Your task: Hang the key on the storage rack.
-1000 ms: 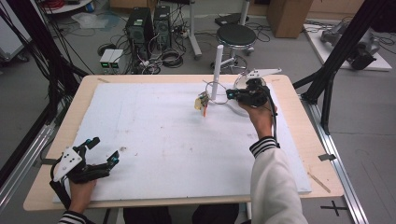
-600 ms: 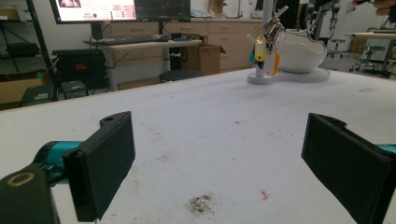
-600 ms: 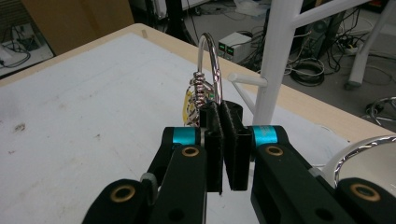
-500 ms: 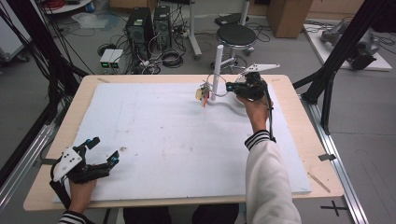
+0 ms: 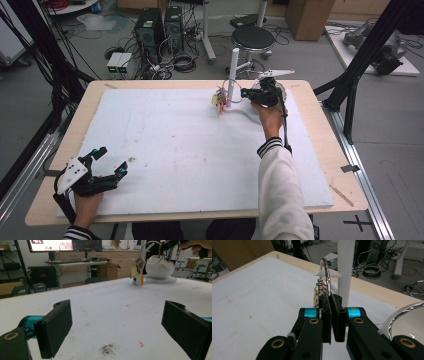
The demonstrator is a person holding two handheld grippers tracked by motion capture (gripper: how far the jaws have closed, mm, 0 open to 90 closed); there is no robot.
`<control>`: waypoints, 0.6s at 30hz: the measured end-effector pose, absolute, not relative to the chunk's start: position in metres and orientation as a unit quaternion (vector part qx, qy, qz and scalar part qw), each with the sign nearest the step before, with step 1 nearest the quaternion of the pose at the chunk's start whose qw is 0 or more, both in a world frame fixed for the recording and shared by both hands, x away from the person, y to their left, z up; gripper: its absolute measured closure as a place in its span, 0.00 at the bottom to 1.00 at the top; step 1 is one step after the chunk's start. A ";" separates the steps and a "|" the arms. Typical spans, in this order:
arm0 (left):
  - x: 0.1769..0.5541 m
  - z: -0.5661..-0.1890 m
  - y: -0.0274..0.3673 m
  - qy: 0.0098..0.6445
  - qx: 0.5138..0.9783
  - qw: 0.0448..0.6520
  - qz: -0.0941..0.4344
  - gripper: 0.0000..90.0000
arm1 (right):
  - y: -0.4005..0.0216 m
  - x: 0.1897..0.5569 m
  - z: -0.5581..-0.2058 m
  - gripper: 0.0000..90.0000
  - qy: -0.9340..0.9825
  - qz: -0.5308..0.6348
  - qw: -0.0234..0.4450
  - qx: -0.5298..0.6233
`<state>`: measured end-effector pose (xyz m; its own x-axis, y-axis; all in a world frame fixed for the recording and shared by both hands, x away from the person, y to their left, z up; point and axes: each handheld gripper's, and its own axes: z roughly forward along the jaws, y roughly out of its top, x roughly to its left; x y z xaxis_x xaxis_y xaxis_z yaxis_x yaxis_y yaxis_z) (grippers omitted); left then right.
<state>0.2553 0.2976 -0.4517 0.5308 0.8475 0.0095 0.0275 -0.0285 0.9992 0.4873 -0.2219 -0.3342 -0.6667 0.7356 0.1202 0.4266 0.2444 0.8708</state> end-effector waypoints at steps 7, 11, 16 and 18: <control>0.255 -0.452 0.298 0.347 0.632 0.605 0.338 0.11 | -0.220 0.491 -0.338 0.98 0.774 0.483 0.158 0.377; 0.255 -0.452 0.297 0.347 0.632 0.605 0.338 0.11 | -0.220 0.494 -0.341 0.98 0.775 0.480 0.160 0.378; 0.255 -0.452 0.297 0.347 0.632 0.605 0.337 0.11 | -0.218 0.495 -0.344 0.96 0.778 0.467 0.166 0.385; 0.255 -0.452 0.297 0.347 0.632 0.605 0.337 0.11 | -0.218 0.495 -0.343 0.95 0.775 0.474 0.171 0.382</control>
<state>0.2553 0.2972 -0.4517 0.5313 0.8472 0.0056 0.0314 -0.0263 0.9992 0.4952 -0.2184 -0.3434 -0.6503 0.7534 0.0974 0.4300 0.2593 0.8648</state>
